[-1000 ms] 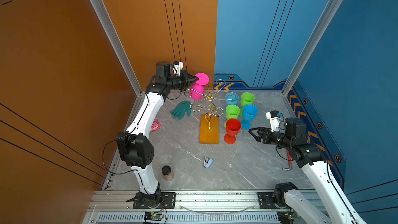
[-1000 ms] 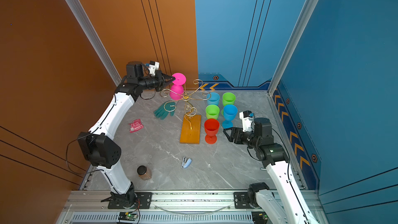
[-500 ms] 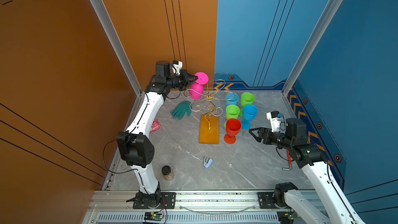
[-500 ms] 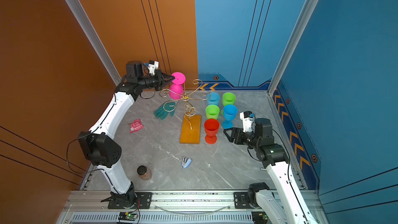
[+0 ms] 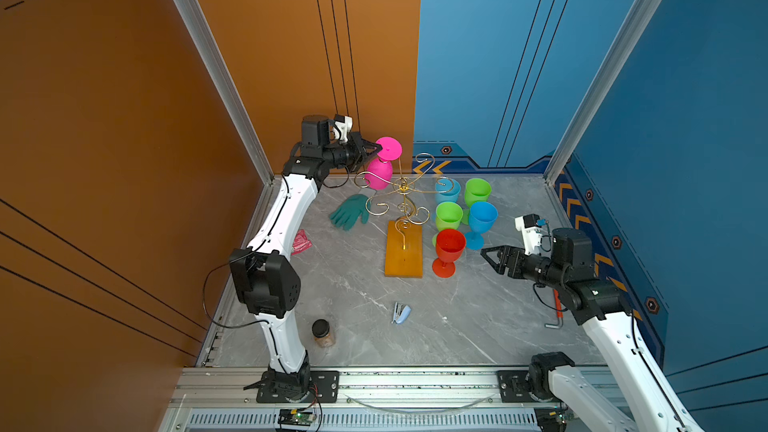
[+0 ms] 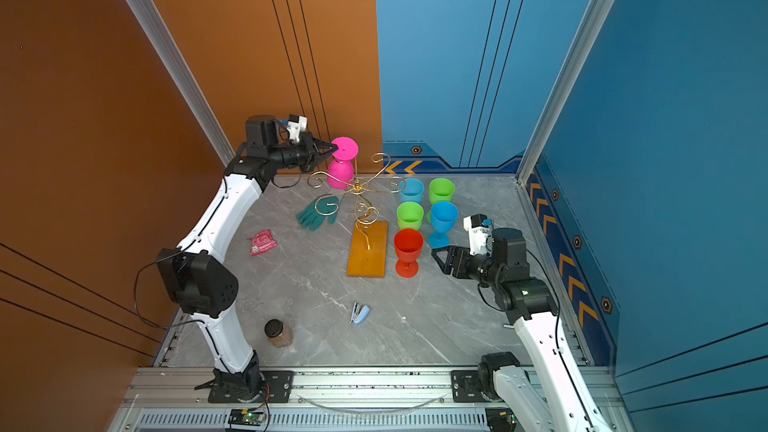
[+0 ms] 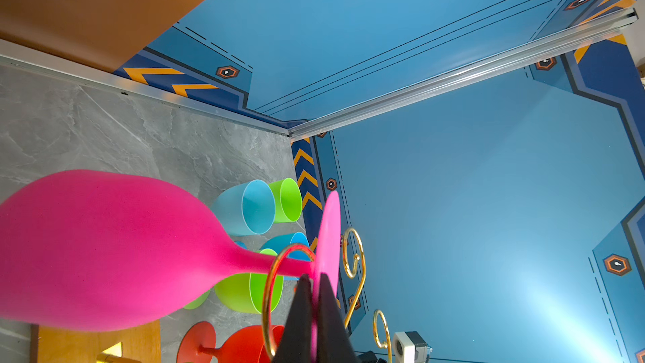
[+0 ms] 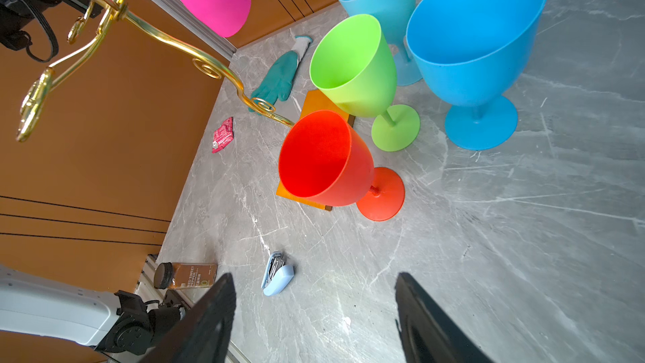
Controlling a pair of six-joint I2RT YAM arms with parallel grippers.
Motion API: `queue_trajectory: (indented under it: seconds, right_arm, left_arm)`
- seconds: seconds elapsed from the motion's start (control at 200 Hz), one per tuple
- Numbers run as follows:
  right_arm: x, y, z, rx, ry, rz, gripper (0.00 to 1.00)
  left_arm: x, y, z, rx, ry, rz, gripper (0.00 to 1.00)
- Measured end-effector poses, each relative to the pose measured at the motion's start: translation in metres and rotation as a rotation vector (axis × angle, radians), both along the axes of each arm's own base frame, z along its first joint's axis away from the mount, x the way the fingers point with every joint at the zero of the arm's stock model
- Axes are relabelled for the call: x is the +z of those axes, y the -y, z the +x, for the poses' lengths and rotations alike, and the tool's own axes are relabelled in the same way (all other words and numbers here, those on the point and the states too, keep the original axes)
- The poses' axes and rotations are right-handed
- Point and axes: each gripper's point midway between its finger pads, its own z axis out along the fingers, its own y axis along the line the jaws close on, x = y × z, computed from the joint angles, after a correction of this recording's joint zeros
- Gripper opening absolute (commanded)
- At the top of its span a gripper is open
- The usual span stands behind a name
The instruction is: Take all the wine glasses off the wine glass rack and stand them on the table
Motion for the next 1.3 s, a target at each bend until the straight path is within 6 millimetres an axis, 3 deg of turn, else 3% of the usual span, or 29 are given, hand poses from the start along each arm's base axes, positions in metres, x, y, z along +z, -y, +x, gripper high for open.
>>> queue_trajectory:
  seconds: [0.25, 0.566, 0.956, 1.301]
  right_arm:
    - [0.001, 0.001, -0.001, -0.004, 0.005, 0.001, 0.74]
    - [0.002, 0.001, -0.001, -0.005, 0.001, 0.01, 0.74]
    - [0.001, 0.002, -0.002, -0.013, -0.001, 0.016, 0.74]
    - [0.003, 0.001, -0.004, -0.007, -0.003, 0.031, 0.74]
  left_arm:
    - [-0.005, 0.003, 0.002, -0.005, -0.014, 0.002, 0.0]
    - [0.005, 0.017, -0.01, -0.056, 0.005, 0.007, 0.0]
    - [0.001, 0.017, -0.019, -0.075, -0.009, 0.016, 0.0]
    - [0.015, 0.014, -0.03, -0.093, 0.014, 0.006, 0.0]
